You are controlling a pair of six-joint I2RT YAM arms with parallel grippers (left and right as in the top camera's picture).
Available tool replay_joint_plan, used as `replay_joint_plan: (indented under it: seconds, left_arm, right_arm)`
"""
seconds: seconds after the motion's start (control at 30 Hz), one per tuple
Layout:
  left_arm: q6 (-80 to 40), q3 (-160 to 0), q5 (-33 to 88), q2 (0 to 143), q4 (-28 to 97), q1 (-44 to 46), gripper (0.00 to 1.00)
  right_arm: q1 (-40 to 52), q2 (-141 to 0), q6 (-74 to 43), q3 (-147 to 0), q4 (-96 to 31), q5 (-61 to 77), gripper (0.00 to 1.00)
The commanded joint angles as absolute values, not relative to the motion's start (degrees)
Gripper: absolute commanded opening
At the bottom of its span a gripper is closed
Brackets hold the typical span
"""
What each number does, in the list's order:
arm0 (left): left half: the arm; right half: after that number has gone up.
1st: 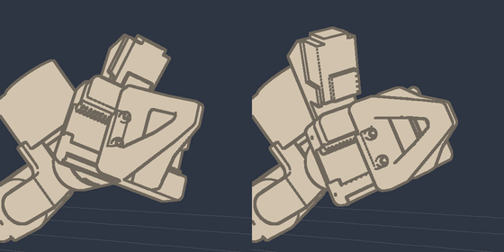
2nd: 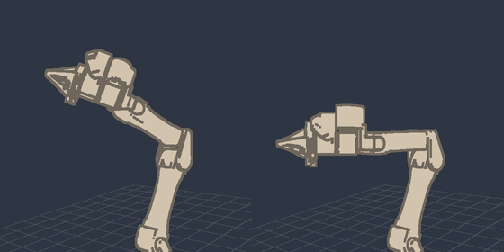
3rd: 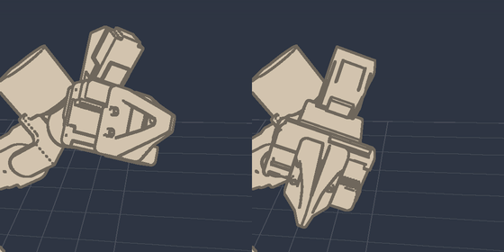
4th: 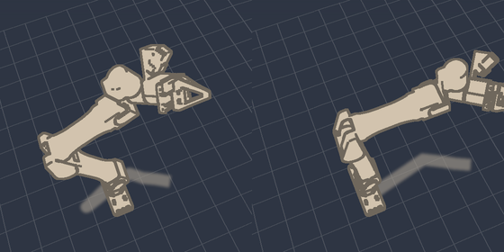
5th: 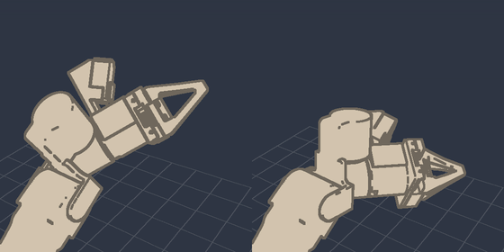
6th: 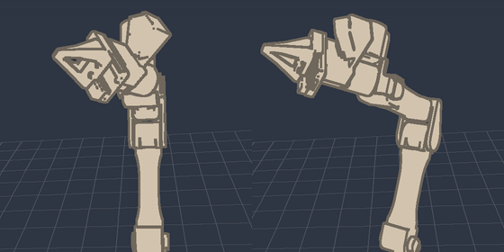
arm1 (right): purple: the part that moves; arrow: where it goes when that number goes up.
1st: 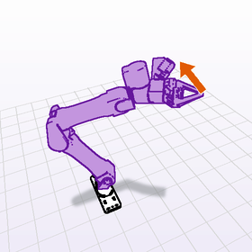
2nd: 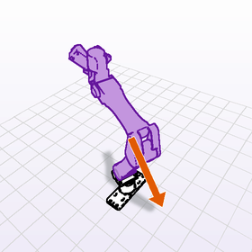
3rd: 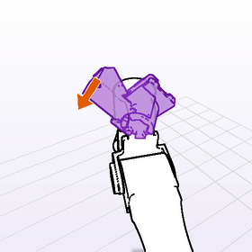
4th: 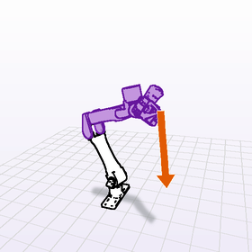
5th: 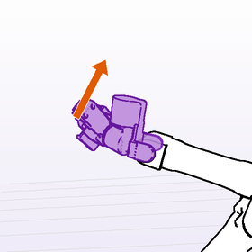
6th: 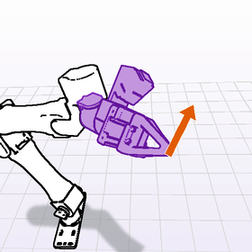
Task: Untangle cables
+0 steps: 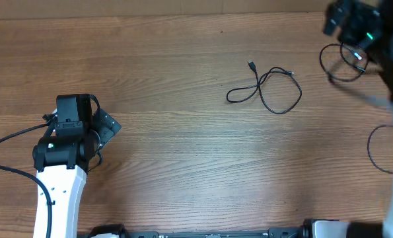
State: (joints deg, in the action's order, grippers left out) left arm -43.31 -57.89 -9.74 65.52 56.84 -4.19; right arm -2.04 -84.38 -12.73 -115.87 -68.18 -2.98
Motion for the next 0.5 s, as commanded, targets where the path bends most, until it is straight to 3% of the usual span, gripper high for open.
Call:
replay_joint_plan:
  seconds: [0.0,0.47]
  left_arm:
    - [-43.9,-58.3,-10.9,65.2,56.8,-4.5,0.99]
    - [-43.9,-58.3,-10.9,65.2,56.8,-4.5,0.99]
  right_arm:
    - [-1.9,-81.4,-12.1,-116.0,-71.2,-2.9,1.0]
    - [-1.9,-71.8,-12.1,-116.0,-78.8,-2.9,1.0]
